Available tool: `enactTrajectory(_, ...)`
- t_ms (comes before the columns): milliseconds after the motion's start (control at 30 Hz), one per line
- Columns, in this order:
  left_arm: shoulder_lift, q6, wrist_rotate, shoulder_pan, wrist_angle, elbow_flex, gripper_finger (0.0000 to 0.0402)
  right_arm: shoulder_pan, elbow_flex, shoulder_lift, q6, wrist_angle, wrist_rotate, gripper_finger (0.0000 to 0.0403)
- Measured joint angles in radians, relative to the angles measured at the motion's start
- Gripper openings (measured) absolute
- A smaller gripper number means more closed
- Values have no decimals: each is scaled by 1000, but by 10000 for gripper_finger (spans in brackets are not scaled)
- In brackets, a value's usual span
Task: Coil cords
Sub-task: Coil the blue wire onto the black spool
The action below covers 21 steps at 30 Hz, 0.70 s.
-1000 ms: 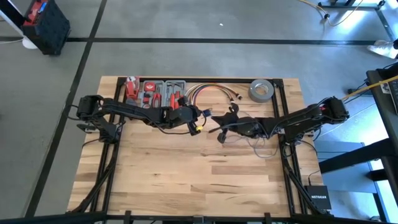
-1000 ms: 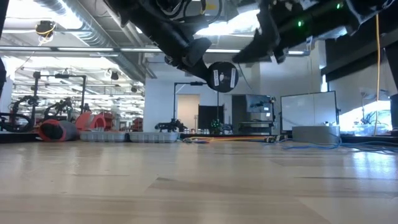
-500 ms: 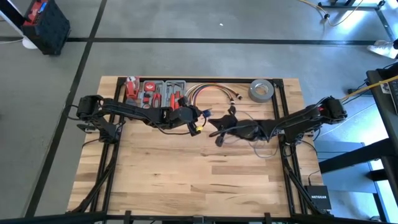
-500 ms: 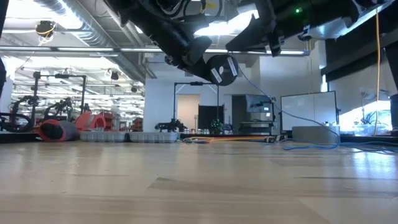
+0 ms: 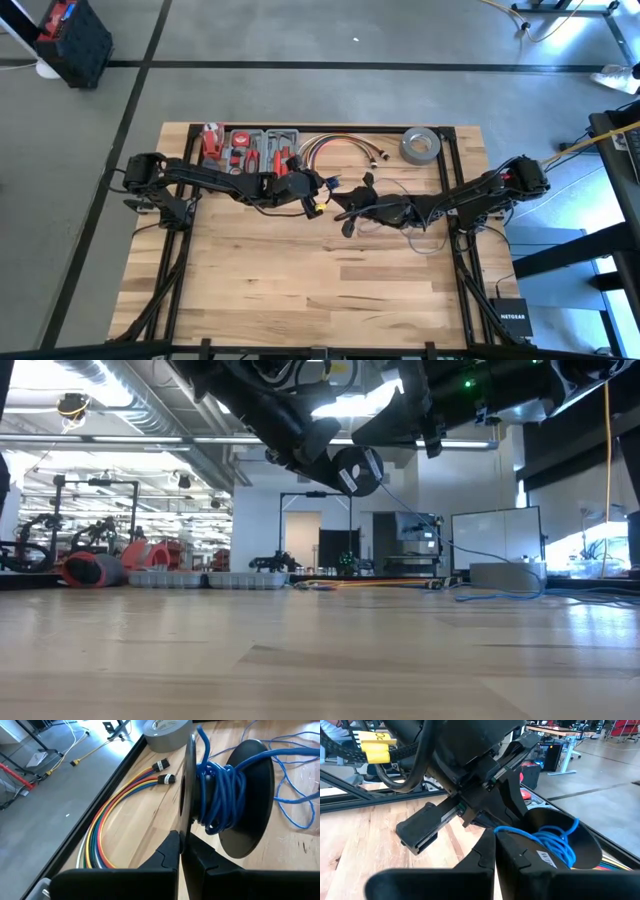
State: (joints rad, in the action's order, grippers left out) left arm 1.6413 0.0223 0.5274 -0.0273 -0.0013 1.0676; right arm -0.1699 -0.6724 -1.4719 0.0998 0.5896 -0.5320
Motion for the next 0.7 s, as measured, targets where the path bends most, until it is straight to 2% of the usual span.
enactTrajectory(200, 0, 4, -7, 7, 20, 0, 0, 0, 0, 0, 0, -2, 0, 5)
enactTrajectory(400, 0, 34, -121, 9, 58, 0, 0, 0, 0, 0, -1, -1, -2, 5)
enactTrajectory(700, 1, 12, -133, 10, 127, 0, 0, 0, 0, -54, -3, 42, -6, 5)
